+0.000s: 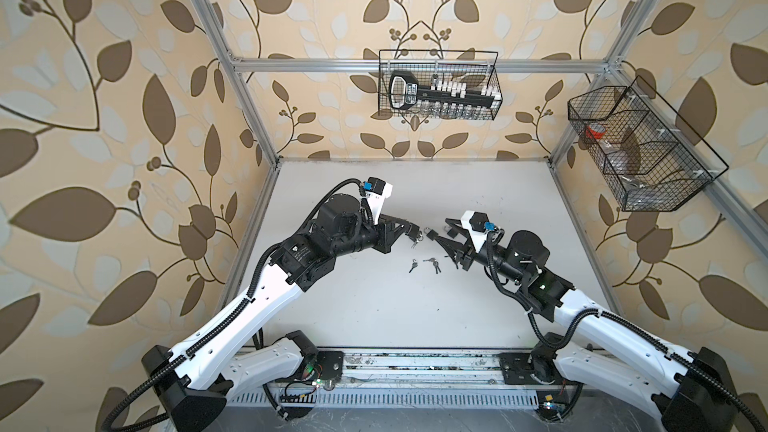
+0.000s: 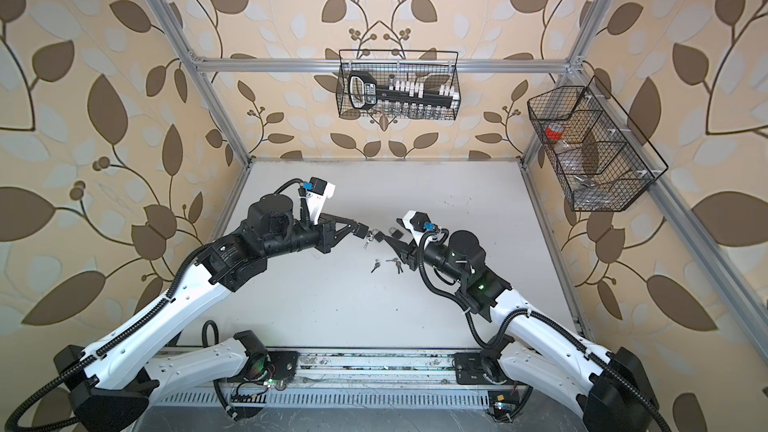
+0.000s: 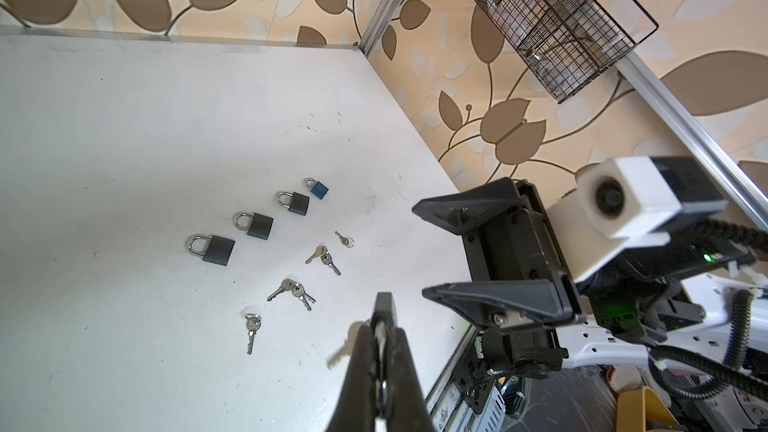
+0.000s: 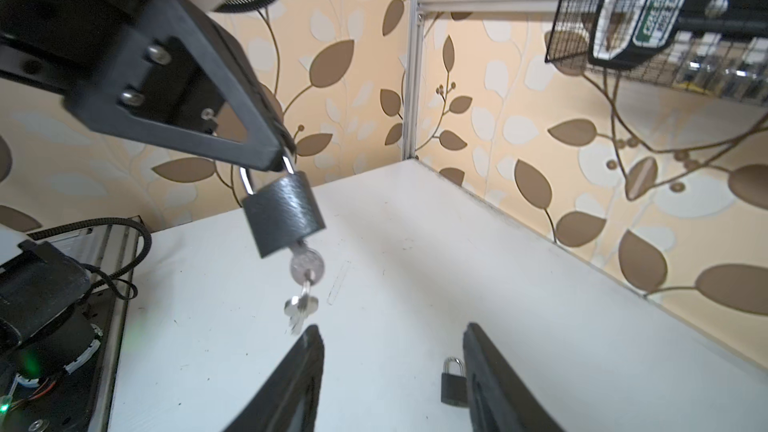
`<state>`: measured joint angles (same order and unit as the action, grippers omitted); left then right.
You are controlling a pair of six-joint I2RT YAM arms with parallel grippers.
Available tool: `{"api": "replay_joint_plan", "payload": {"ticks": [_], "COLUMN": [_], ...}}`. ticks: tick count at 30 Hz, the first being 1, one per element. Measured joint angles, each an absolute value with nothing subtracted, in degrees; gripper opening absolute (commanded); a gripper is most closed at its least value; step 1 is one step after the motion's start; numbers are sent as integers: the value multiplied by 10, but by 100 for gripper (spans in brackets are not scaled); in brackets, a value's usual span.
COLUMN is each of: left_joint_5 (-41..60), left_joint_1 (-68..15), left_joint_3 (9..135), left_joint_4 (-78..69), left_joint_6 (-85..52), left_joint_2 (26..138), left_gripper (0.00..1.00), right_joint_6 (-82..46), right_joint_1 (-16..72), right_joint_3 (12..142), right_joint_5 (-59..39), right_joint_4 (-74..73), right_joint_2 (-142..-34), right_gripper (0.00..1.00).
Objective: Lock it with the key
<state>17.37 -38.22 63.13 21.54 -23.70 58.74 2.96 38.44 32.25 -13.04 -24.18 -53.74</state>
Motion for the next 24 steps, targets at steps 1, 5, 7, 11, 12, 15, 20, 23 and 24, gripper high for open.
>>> {"api": "replay_joint_plan", "payload": {"ticks": [1, 5, 7, 11, 12, 15, 20, 23, 24], "left_joint_5": [174, 177, 179, 180, 180, 180, 181, 185, 187], "left_joint_1": [-382, -382, -382, -382, -382, -382, -382, -382, -382], "left_joint_3": [631, 631, 631, 631, 631, 631, 631, 631, 631], "left_joint_4": [215, 212, 212, 209, 208, 208, 208, 208, 208], "left_joint_6": [-240, -244, -246, -247, -247, -249, -250, -251, -251], "left_joint_2": [587, 588, 588, 588, 588, 587, 587, 587, 587], "left_gripper": [0, 0, 0, 0, 0, 0, 0, 0, 0], "right_joint_6": [34, 42, 44, 44, 43, 41, 33, 29, 28], "right_joint_1": [395, 421, 425, 429, 429, 431, 436, 438, 439], "right_joint_3": [320, 319, 320, 323, 324, 326, 328, 331, 334], "right_joint_5": [-124, -114, -113, -114, -114, -114, -113, -113, -113], "right_joint_4": [-254, -291, -301, -307, -307, -312, -322, -326, -326], "right_joint_2": [-536, -546, -561, -599, -606, -620, -632, -635, -636], "right_gripper": [55, 54, 52, 49, 49, 47, 43, 40, 39]}}
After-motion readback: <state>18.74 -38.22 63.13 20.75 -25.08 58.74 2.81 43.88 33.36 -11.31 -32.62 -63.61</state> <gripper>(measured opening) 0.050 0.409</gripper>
